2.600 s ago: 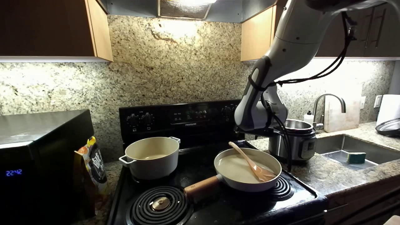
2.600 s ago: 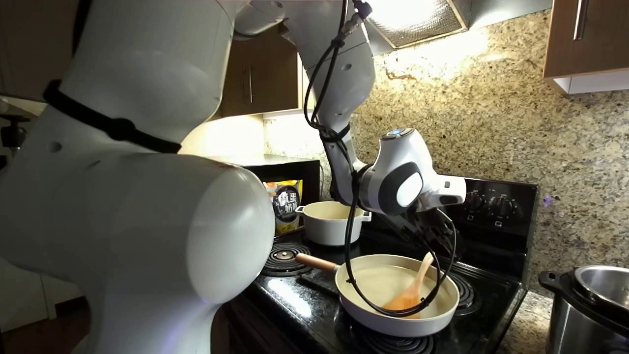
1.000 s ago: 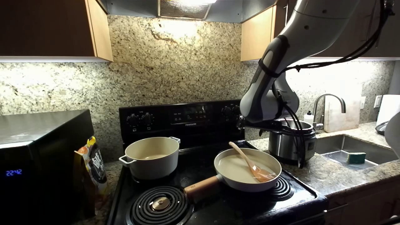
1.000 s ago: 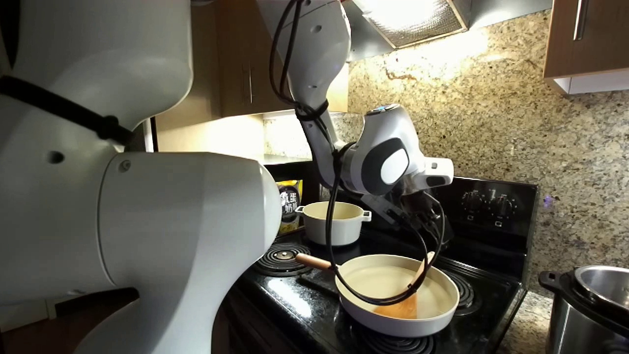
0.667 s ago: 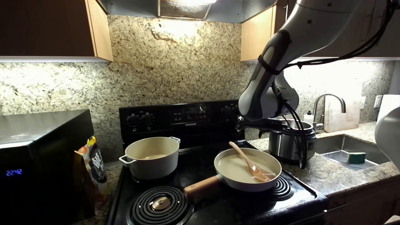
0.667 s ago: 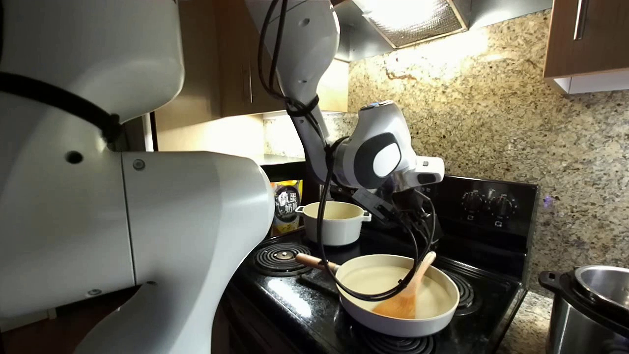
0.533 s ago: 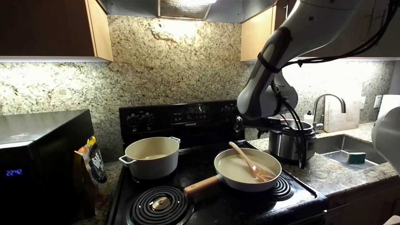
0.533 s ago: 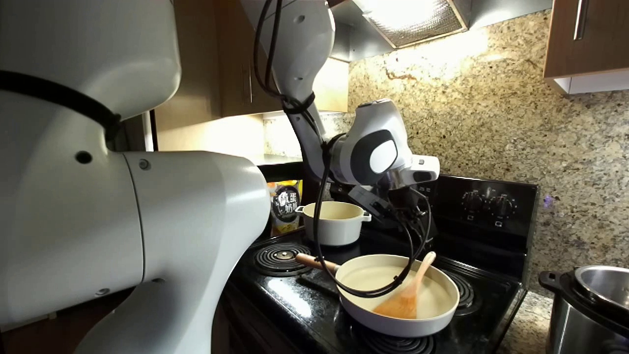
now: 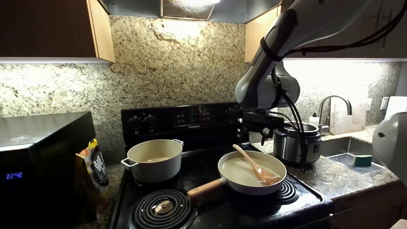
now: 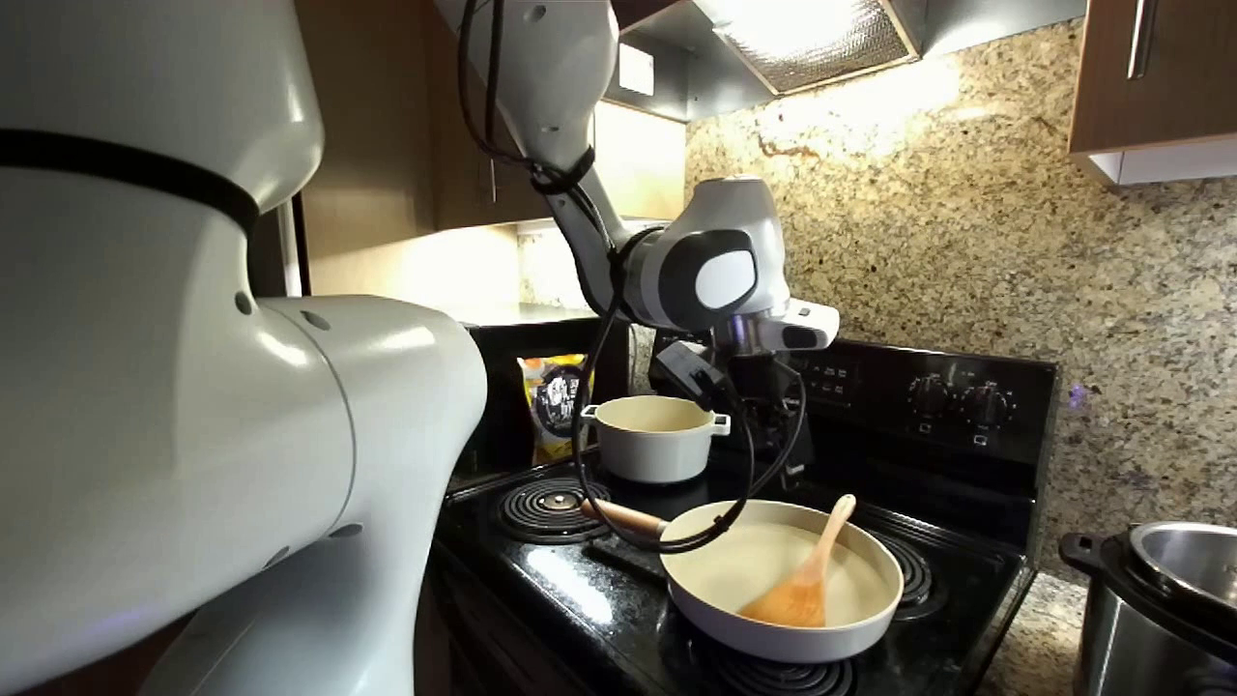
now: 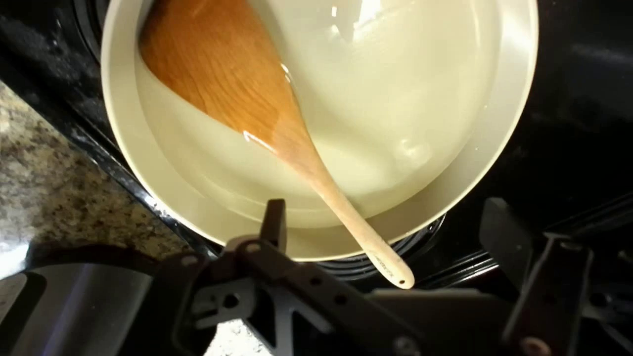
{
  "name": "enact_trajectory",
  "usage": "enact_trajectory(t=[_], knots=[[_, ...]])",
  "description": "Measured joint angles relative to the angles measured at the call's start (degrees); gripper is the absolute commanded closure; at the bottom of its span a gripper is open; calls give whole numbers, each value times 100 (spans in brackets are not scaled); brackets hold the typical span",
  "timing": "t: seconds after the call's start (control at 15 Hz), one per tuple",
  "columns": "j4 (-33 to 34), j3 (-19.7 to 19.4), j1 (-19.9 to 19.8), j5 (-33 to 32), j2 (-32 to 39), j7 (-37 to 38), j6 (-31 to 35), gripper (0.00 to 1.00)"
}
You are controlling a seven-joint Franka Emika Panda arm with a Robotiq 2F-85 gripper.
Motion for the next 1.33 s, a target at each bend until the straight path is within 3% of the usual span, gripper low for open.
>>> enact_trajectory(t=[0.33, 0.53, 0.93, 1.33], knots=[[-179, -1496, 1623, 1128, 1171, -52, -1482, 0], [-513, -2206, 2280, 1332, 2053, -52, -2165, 0], [-1099, -2307, 2118, 2009, 3363, -633, -2861, 0], [-1096, -2301, 1386, 2233, 3548, -1392, -2875, 0]])
